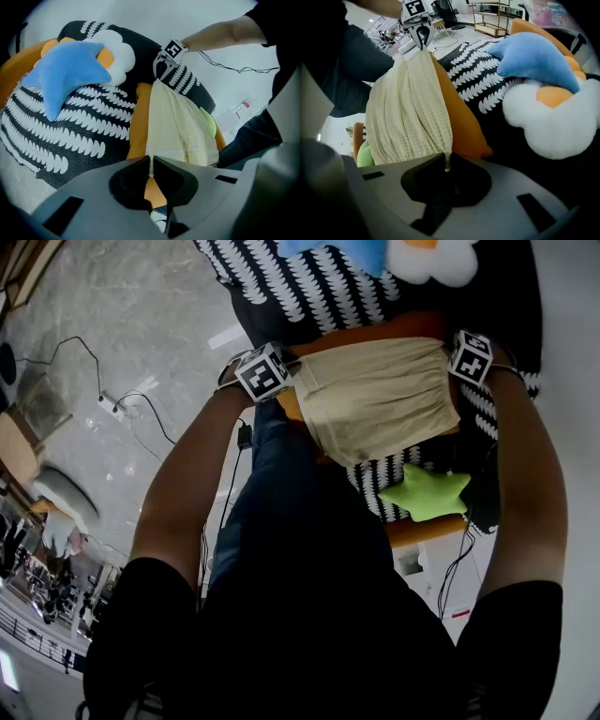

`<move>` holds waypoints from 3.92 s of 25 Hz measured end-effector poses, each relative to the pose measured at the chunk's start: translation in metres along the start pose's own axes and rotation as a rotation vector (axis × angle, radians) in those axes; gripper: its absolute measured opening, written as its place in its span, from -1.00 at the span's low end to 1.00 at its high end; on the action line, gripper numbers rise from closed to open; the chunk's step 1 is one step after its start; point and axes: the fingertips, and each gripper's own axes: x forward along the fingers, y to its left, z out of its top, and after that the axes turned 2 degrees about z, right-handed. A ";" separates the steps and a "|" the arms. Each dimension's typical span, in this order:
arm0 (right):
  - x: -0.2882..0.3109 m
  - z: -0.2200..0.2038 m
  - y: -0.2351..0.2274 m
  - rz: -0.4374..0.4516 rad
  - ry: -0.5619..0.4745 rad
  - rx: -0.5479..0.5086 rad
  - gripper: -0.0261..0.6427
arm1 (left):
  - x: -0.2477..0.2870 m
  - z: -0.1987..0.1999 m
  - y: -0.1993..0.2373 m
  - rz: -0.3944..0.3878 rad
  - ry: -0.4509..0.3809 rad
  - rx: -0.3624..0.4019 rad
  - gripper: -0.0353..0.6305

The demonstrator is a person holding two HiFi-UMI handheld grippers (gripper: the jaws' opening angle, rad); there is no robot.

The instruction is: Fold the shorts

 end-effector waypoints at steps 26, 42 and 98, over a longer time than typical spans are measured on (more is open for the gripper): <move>-0.113 -0.001 0.012 -0.441 -0.141 -0.028 -0.81 | -0.107 0.031 -0.051 0.317 -0.137 0.082 -0.80; -0.066 -0.044 0.082 -0.511 -0.126 -0.024 -0.80 | -0.050 0.011 -0.185 0.173 -0.098 0.174 -0.80; 0.016 -0.110 0.170 -0.276 -0.659 0.952 -0.18 | 0.009 0.010 -0.223 -0.125 -0.075 0.060 -0.01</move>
